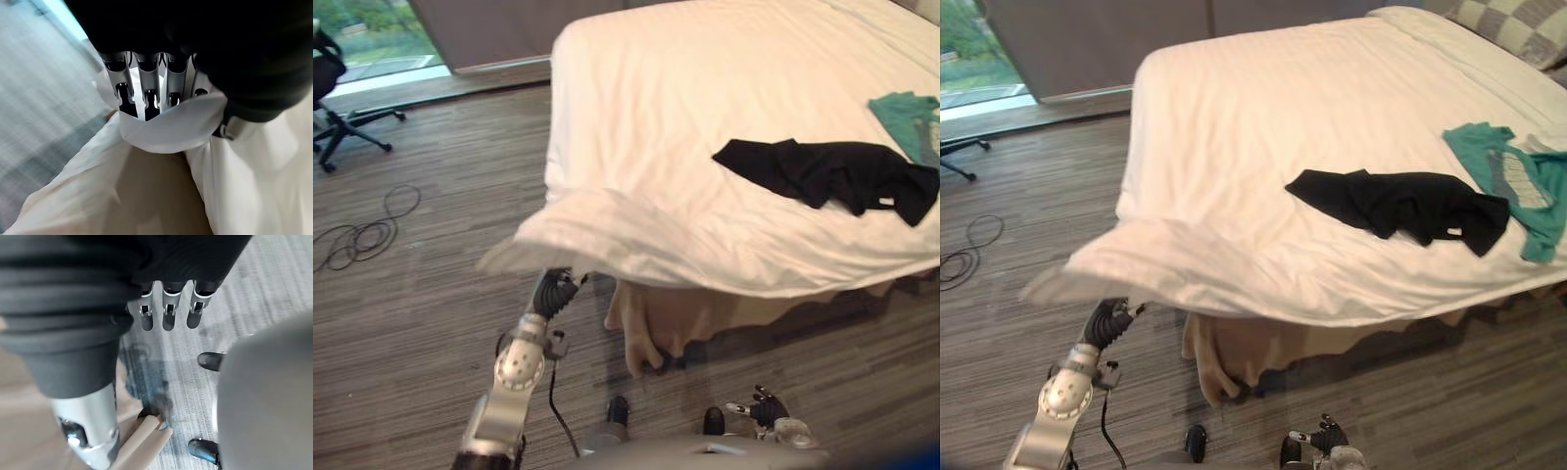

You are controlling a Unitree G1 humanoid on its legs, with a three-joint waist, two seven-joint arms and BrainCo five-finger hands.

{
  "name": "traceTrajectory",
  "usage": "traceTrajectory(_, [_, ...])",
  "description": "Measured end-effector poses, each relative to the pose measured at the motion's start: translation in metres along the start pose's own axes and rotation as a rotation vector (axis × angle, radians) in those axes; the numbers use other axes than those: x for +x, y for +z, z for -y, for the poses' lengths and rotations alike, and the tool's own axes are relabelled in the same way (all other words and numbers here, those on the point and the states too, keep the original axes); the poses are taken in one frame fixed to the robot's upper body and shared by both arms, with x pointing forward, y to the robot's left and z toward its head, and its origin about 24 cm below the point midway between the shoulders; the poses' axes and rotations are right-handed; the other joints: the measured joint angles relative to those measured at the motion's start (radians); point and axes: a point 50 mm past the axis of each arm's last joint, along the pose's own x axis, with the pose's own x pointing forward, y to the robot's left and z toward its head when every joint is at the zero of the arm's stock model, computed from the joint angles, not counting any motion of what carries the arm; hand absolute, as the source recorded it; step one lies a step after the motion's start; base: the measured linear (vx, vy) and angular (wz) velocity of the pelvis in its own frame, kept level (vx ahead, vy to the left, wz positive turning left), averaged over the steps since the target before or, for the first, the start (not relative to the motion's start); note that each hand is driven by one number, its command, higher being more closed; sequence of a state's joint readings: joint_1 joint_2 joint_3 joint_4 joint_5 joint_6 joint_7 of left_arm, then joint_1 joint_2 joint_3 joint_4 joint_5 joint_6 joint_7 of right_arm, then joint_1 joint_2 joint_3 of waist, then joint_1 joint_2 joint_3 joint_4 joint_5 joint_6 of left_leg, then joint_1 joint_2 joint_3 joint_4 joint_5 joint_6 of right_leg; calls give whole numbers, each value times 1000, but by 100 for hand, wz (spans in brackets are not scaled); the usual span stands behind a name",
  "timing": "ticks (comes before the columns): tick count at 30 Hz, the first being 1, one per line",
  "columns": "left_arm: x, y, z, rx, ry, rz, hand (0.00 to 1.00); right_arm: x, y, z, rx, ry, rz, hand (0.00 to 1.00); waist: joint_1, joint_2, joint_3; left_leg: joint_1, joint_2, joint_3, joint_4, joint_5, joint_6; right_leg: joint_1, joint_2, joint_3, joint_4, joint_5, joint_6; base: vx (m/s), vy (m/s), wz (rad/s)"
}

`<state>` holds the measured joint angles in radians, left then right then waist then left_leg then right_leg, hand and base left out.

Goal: Tidy the bed and pick cloth on bed and put in laundry

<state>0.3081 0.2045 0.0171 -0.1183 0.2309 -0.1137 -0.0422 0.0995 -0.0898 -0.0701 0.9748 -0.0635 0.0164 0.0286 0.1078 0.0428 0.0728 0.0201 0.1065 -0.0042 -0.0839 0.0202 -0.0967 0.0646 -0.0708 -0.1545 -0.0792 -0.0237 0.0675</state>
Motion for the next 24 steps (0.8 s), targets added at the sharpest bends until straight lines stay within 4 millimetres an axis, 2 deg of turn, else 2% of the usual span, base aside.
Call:
traceTrajectory(2, [-6, -8, 5, -66, -4, -44, 0, -1, -3, -2, 4, 16, -6, 0, 3, -1, -18, 1, 0, -11, 12, -13, 0, 11, -2, -24, 24, -27, 2, 115, -16, 35])
traceTrajectory(4, [-13, -31, 15, -150, -8, -147, 0, -2, -6, -5, 9, 26, -11, 0, 20, -7, -34, 9, -4, -11, 29, -25, -2, 16, -10, -27, 54, -55, 4, 115, -7, 17])
traceTrajectory(5, [-18, -51, 26, -201, -10, -243, 0, -3, -6, -4, 9, 28, -4, 0, 15, -12, -38, 16, -8, -11, 36, -28, -1, 22, -23, -38, 74, -76, 6, 78, 2, 11])
traceTrajectory(7, [-23, -68, 37, -231, -19, -327, 0, -4, -8, -3, 10, 24, -1, 0, 12, -14, -39, 19, -17, -14, 41, -30, 0, 25, -31, -51, 94, -93, 10, 54, 10, 22])
traceTrajectory(8, [-32, -86, 47, -245, -46, -427, 0, -6, -13, -2, 12, 21, -6, 0, 12, -16, -38, 19, -21, -24, 49, -31, 2, 30, -39, -63, 109, -107, 11, 51, -14, 34])
traceTrajectory(10, [-71, -131, 61, -246, -83, -699, 0, -7, -13, -1, 16, 16, -3, 0, 13, -16, -38, 18, -24, -36, 54, -36, 2, 30, -46, -81, 133, -127, 15, 43, -15, 30])
traceTrajectory(11, [-85, -142, 63, -246, -85, -776, 0, -7, -14, -1, 16, 16, -3, 0, 13, -16, -38, 18, -23, -38, 54, -40, 6, 30, -46, -84, 136, -131, 14, 29, 17, 20])
traceTrajectory(13, [-132, -168, 67, -240, -80, -1001, 0, -7, -16, -1, 14, 11, -8, 0, 20, -21, -39, 16, -23, -43, 54, -47, 4, 31, -48, -102, 149, -140, 15, 8, 17, 22])
traceTrajectory(17, [-184, -182, 71, -255, -70, -1191, 0, -8, -17, -1, -13, 7, -4, 0, 22, -22, -43, 15, -32, -63, 54, -47, 5, 37, -58, -128, 157, -150, 19, -31, 18, 21])
traceTrajectory(20, [-202, -183, 80, -279, -101, -1255, 0, -8, -19, -1, -13, 7, -10, 0, 22, -27, -53, 14, -35, -62, 53, -45, 8, 32, -63, -131, 158, -151, 20, -46, 16, 0])
traceTrajectory(24, [-206, -185, 79, -279, -90, -1277, 0, -8, -23, -1, -2, 5, -22, 0, 19, -29, -65, 13, -35, -56, 50, -45, 8, 29, -63, -129, 157, -151, 20, -4, -3, -2])
